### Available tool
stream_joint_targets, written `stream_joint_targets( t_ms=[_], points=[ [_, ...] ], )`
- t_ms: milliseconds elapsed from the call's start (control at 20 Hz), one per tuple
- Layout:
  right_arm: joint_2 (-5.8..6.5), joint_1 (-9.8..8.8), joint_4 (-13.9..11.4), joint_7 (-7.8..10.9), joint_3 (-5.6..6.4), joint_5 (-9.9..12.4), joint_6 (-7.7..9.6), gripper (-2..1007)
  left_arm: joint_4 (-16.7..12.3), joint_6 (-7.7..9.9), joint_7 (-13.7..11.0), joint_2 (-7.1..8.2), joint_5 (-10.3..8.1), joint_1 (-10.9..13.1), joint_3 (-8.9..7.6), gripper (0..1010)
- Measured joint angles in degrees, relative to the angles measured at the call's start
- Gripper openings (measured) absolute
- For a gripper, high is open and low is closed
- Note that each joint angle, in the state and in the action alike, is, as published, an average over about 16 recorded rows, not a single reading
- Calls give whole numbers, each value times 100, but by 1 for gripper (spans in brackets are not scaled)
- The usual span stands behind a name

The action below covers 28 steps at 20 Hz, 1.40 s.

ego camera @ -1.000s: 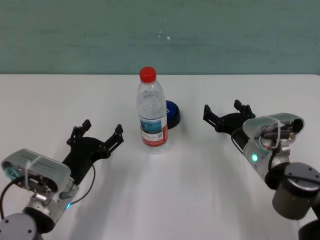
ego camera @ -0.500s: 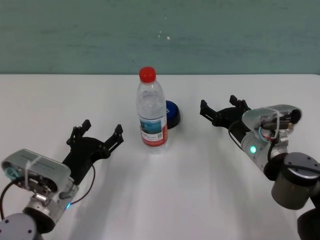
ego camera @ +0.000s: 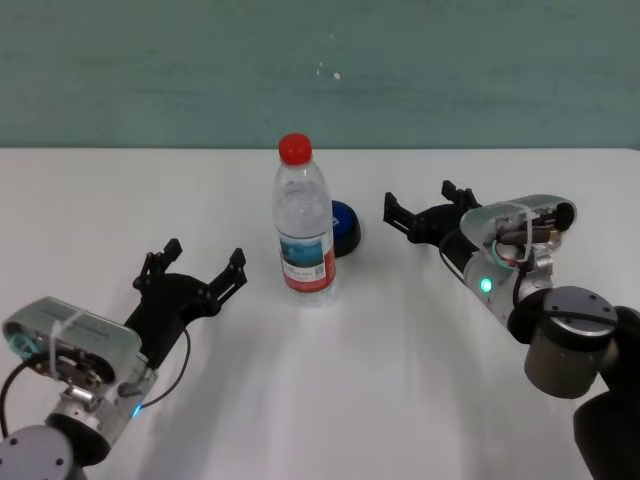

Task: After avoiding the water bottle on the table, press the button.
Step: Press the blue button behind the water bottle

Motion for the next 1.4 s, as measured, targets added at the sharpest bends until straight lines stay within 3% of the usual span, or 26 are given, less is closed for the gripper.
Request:
stream_joint_targets(
  t_ms=[1400],
  points=[
    [-280, 897, 1257, 79, -235, -404, -119, 1004, 0, 0, 0, 0, 0, 0, 0, 1010]
  ],
)
